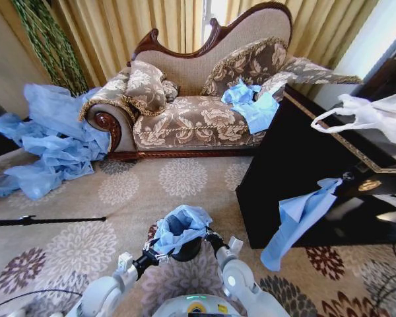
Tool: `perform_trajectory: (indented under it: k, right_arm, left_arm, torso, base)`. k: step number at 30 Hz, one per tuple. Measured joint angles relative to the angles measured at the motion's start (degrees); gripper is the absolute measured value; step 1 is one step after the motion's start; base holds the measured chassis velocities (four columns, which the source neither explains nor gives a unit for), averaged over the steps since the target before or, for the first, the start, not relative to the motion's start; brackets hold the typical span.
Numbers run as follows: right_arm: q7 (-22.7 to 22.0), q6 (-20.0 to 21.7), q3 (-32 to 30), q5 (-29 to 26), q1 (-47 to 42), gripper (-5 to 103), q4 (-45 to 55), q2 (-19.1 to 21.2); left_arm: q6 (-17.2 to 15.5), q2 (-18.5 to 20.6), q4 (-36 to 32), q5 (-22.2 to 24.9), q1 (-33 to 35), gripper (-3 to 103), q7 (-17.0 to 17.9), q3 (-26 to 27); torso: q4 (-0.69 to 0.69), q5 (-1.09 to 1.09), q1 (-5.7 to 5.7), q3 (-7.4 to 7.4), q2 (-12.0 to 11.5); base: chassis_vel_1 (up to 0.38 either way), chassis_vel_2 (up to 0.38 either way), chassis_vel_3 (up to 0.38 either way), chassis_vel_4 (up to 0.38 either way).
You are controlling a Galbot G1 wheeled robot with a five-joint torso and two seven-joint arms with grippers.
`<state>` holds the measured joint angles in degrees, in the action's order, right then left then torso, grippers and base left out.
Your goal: Place a garbage bag over the trash bin.
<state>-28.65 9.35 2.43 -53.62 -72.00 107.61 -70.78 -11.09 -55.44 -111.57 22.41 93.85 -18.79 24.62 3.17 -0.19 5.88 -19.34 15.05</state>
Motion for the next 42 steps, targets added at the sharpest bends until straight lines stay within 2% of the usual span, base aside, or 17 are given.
perform_trajectory:
  k: [2,3,4,5,6,8,11,12,16,18,20,23,31,33,42]
  right_arm:
    - [0.0,-0.03,0.01,0.01,0.0,0,0.05,-0.05]
    - [0.0,-0.03,0.01,0.01,0.0,0,0.05,-0.05]
    - [0.0,-0.05,0.0,0.06,0.0,0,0.06,-0.06]
    - [0.0,-0.06,0.01,0.09,0.0,0,0.07,-0.07]
    - [0.0,-0.07,0.04,0.26,0.0,0,0.08,-0.09]
    - [-0.01,-0.08,0.05,0.38,0.0,0,0.08,-0.12]
    - [0.08,-0.1,0.29,1.2,0.16,0,-0.32,-0.44]
    - [0.08,-0.1,0.29,1.2,0.16,0,-0.32,-0.44]
    - [0.22,-0.07,0.79,1.72,0.45,0,-0.62,-0.8]
    - [0.22,-0.07,0.84,1.74,0.47,0,-0.64,-0.82]
    - [0.22,-0.05,1.01,1.83,0.48,0,-0.7,-0.91]
    - [0.22,-0.03,1.15,1.93,0.34,0,-0.69,-1.0]
    - [0.24,-0.03,1.01,2.29,0.19,0,-0.29,-0.78]
    - [0.24,-0.02,0.82,2.34,0.07,0,-0.27,-0.68]
    - [0.38,-0.02,0.04,3.84,-1.14,0,-0.55,-0.21]
  left_arm:
    - [0.85,0.04,0.62,-1.36,-0.13,70,-2.56,-0.06]
    - [0.85,0.04,0.62,-1.36,-0.13,70,-2.56,-0.06]
    - [1.01,0.07,0.78,-1.65,-0.13,64,-3.07,-0.07]
    - [1.09,0.07,0.86,-1.75,-0.13,64,-3.18,-0.08]
    - [1.28,0.0,1.01,-2.08,-0.16,53,-3.23,-0.09]
    - [1.37,-0.05,1.01,-2.19,-0.16,53,-3.24,-0.09]
    - [1.39,-0.2,0.58,-2.16,-0.07,37,-3.12,-0.1]
    - [1.39,-0.2,0.58,-2.16,-0.07,37,-3.12,-0.1]
    - [1.62,-0.12,0.4,-1.9,-0.08,16,-2.95,0.18]
    - [1.76,-0.07,0.37,-1.89,-0.01,16,-2.94,0.25]
    - [2.3,-0.01,0.04,-1.85,0.51,4,-2.94,0.5]
    - [2.95,-0.12,-0.41,-2.07,1.13,0,-2.93,0.7]
    - [4.77,-0.1,-1.94,-4.25,3.0,0,-3.05,1.41]
    - [6.11,-0.24,-2.06,-6.92,3.62,0,-3.4,1.5]
    - [9.31,-0.91,-1.79,-11.55,4.9,0,-5.51,0.22]
  torso:
    - [-0.01,0.0,0.0,0.0,0.0]
    - [-0.01,0.0,0.0,0.0,0.0]
    - [-0.01,0.0,0.0,0.0,0.0]
    - [-0.01,0.0,0.0,0.0,0.0]
    - [-0.01,0.0,0.0,0.0,0.0]
    - [0.0,-0.01,0.0,0.0,0.0]
    - [0.0,-0.01,0.0,0.0,0.0]
    - [0.0,-0.01,0.0,0.0,0.0]
    - [0.0,-0.01,0.0,0.0,0.0]
    - [0.01,-0.01,0.0,0.0,0.0]
    - [0.0,-0.01,0.0,0.0,0.0]
    - [0.0,-0.01,0.0,0.0,0.0]
    - [0.0,0.0,0.0,0.0,0.0]
    - [0.0,0.0,0.0,0.0,0.0]
    - [0.0,-0.01,0.0,0.0,0.0]
  base:
    - [0.0,0.0,0.0,0.0]
    - [0.0,0.0,0.0,0.0]
    - [0.0,0.0,0.0,0.0]
    - [0.0,0.0,0.0,0.0]
    - [0.0,0.0,0.0,0.0]
    - [0.0,0.0,0.0,0.0]
    - [0.0,0.0,0.0,0.0]
    - [0.0,0.0,0.0,0.0]
    - [0.0,0.0,0.0,0.0]
    - [0.0,0.0,0.0,0.0]
    - [0.0,0.0,0.0,0.0]
    - [0.0,0.0,0.0,0.0]
    - [0.0,0.0,0.0,0.0]
    - [0.0,0.0,0.0,0.0]
    - [0.0,0.0,0.0,0.0]
